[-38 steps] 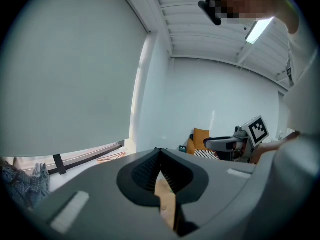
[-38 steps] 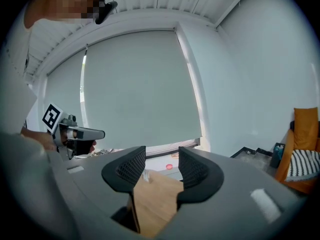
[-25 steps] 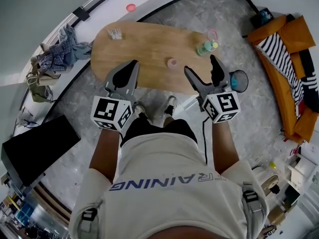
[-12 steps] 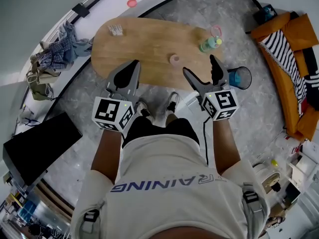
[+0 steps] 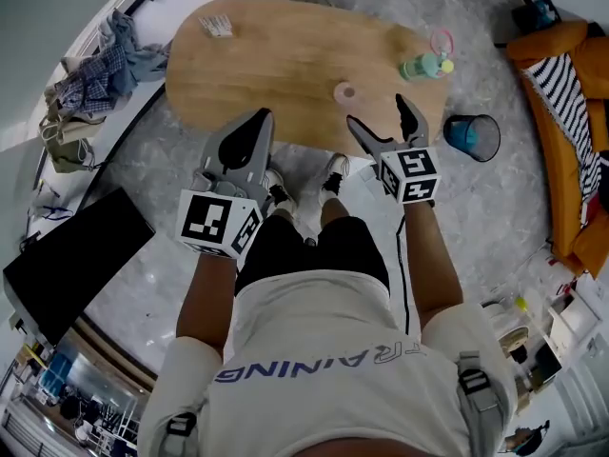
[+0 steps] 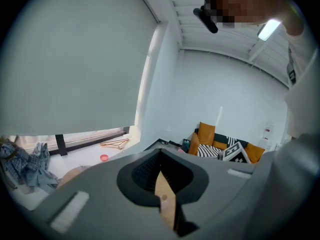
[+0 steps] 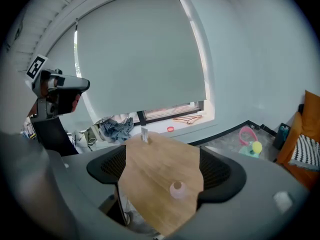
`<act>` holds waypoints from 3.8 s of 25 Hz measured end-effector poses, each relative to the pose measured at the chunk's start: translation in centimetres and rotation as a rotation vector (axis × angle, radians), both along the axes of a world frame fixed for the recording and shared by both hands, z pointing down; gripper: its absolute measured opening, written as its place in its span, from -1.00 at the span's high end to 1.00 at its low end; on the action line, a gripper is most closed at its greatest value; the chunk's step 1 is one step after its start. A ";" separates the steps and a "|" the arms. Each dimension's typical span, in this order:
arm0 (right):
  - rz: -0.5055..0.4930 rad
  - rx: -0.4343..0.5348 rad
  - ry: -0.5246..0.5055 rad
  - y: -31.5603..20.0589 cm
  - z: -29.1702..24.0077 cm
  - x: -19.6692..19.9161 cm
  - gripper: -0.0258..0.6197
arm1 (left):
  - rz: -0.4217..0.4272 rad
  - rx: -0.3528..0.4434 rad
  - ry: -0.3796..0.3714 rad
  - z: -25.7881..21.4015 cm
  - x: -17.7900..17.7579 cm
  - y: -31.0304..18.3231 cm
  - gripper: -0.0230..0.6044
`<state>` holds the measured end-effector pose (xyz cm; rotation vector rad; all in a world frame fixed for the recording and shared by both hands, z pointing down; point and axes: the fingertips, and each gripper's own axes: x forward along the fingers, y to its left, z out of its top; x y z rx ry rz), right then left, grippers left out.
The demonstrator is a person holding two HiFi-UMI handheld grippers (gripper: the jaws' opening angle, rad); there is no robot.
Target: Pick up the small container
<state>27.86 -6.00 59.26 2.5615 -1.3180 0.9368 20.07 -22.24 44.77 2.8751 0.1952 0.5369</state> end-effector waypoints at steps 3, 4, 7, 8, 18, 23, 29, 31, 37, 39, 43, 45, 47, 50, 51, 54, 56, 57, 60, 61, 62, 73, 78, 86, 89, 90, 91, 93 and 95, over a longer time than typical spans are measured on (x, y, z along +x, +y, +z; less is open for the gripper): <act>-0.022 -0.032 -0.022 -1.1 5.0 1.0 -0.53 | -0.004 -0.015 -0.016 3.3 1.3 0.0 0.93; -0.028 -0.038 -0.028 -1.3 6.7 1.4 -0.53 | -0.003 -0.017 -0.020 4.5 1.9 0.1 0.93; -0.048 -0.032 -0.045 -1.7 11.3 2.3 -0.53 | 0.003 -0.009 -0.033 8.6 3.7 1.0 0.93; -0.057 -0.027 -0.052 -1.7 12.8 2.3 -0.53 | 0.002 -0.002 -0.038 9.9 4.1 1.3 0.93; -0.108 -0.139 -0.113 -2.7 26.8 3.2 -0.57 | -0.035 -0.055 -0.138 21.0 3.8 2.0 0.93; -0.103 -0.179 -0.133 -2.9 30.5 4.1 -0.52 | -0.032 -0.079 -0.163 23.6 3.8 2.2 0.93; -0.130 -0.217 -0.133 -3.9 33.5 4.1 -0.50 | -0.038 -0.097 -0.175 25.3 3.7 1.3 0.93; -0.133 -0.224 -0.110 -4.4 33.8 4.2 -0.49 | -0.047 -0.097 -0.185 25.8 3.3 0.8 0.93; -0.150 -0.250 -0.065 -5.5 34.1 4.5 -0.43 | -0.067 -0.117 -0.217 26.8 2.6 -0.1 0.93; -0.150 -0.269 -0.054 -5.7 34.2 4.5 -0.43 | -0.072 -0.123 -0.221 26.9 2.7 -0.4 0.93; -0.141 -0.287 -0.046 -5.8 34.2 4.6 -0.43 | -0.071 -0.126 -0.221 27.1 2.7 -0.8 0.93; -0.141 -0.290 -0.049 -5.9 34.3 4.5 -0.42 | -0.071 -0.125 -0.225 27.3 2.5 -0.9 0.93; -0.144 -0.292 -0.052 -6.0 34.3 4.5 -0.42 | -0.070 -0.124 -0.231 27.4 2.2 -0.9 0.93; -0.136 -0.293 -0.048 -5.9 34.3 4.6 -0.41 | -0.064 -0.127 -0.236 27.6 1.8 -0.8 0.93; -0.132 -0.293 -0.051 -5.9 34.3 4.6 -0.42 | -0.062 -0.127 -0.237 27.6 1.6 -0.7 0.93; -0.116 -0.289 -0.071 -5.8 34.3 4.6 -0.41 | -0.053 -0.124 -0.240 27.6 1.1 -0.5 0.93; -0.105 -0.274 -0.072 -5.8 34.0 4.8 -0.41 | -0.051 -0.120 -0.240 27.5 0.8 -0.6 0.93; -0.103 -0.264 -0.064 -5.8 33.5 4.8 -0.41 | -0.051 -0.119 -0.239 27.4 0.6 -0.7 0.93; -0.103 -0.228 -0.037 -6.3 31.3 4.7 -0.41 | -0.056 -0.115 -0.233 27.0 0.2 -1.1 0.93; -0.106 -0.214 -0.030 -6.6 30.3 4.7 -0.41 | -0.059 -0.114 -0.229 26.7 0.1 -1.3 0.93; -0.110 -0.199 -0.023 -6.8 29.3 4.6 -0.41 | -0.061 -0.113 -0.224 26.3 0.1 -1.3 0.93; -0.111 -0.028 0.037 -8.7 12.6 2.1 -0.41 | -0.067 -0.096 -0.102 17.1 -0.2 -1.9 0.93; -0.104 0.032 0.058 -9.1 4.4 0.5 -0.42 | -0.057 -0.109 -0.061 12.7 -0.7 -1.8 0.93; -0.074 0.138 0.152 -8.5 -8.5 -2.0 -0.42 | -0.037 -0.047 0.041 3.6 -2.2 -2.7 0.93; -0.069 0.170 0.192 -8.3 -13.2 -2.9 -0.42 | -0.029 -0.011 0.087 -0.3 -2.7 -3.9 0.93; -0.070 0.180 0.211 -8.3 -14.8 -2.9 -0.42 | -0.030 -0.002 0.106 -1.6 -2.7 -4.3 0.93; -0.070 0.189 0.225 -8.3 -16.3 -3.1 -0.42 | -0.032 0.005 0.121 -2.9 -2.9 -4.7 0.93; -0.069 0.206 0.246 -8.1 -19.2 -3.6 -0.42 | -0.035 0.015 0.146 -5.4 -3.6 -5.0 0.93; -0.070 0.224 0.271 -7.9 -22.2 -4.1 -0.42 | -0.036 0.018 0.173 -7.8 -4.4 -5.1 0.93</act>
